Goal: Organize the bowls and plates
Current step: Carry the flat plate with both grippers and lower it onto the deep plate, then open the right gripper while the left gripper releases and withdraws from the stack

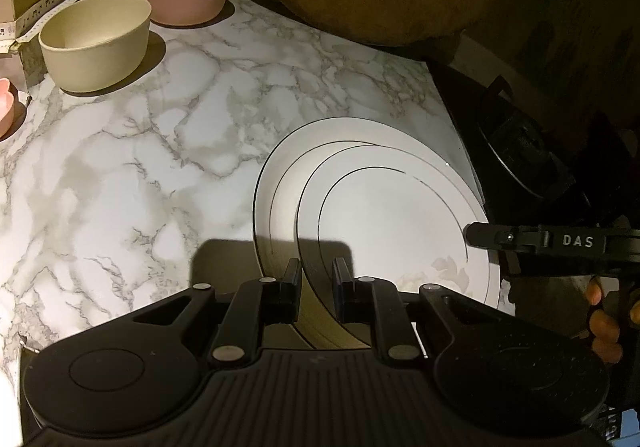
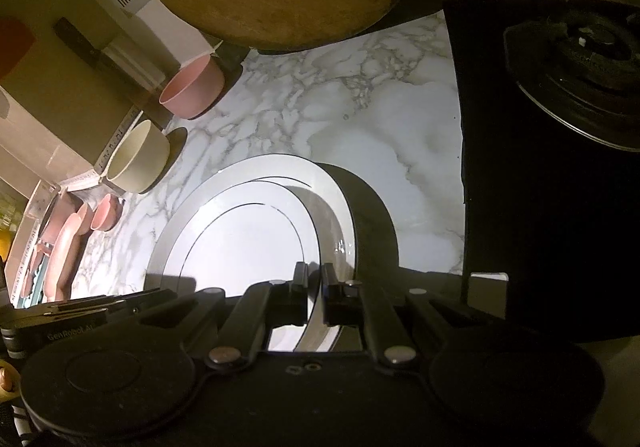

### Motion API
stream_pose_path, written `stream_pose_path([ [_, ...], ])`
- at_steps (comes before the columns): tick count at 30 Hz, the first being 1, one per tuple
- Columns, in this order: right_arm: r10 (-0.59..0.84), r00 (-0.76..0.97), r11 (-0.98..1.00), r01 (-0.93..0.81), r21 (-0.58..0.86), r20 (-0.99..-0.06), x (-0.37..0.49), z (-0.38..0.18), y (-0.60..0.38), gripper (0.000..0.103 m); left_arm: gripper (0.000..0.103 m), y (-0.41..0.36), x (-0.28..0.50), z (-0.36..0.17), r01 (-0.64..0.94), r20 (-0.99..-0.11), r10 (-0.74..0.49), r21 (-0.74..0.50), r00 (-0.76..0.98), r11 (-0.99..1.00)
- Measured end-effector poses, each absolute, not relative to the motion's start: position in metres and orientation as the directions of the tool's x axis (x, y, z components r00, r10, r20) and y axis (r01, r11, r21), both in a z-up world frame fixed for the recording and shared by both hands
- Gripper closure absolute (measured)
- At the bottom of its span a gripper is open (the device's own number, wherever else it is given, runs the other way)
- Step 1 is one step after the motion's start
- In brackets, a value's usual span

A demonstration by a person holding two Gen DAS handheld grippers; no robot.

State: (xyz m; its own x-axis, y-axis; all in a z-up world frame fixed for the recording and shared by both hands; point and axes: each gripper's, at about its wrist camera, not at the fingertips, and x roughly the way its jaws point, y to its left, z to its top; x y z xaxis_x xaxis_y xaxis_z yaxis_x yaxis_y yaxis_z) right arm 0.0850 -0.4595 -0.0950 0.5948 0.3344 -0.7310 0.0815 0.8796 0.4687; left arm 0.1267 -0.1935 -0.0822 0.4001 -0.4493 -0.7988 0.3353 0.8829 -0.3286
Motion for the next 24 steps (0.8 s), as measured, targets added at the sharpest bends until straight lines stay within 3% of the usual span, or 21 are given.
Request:
stream_pose_path([
  [24, 0.324, 0.557, 0.894, 0.085, 0.440, -0.765, 0.098, -0.099, -0.457, 0.098, 0.088, -0.191, 0.138, -0.076, 0.322, -0.817, -0.441, -0.332, 0.373, 0.887],
])
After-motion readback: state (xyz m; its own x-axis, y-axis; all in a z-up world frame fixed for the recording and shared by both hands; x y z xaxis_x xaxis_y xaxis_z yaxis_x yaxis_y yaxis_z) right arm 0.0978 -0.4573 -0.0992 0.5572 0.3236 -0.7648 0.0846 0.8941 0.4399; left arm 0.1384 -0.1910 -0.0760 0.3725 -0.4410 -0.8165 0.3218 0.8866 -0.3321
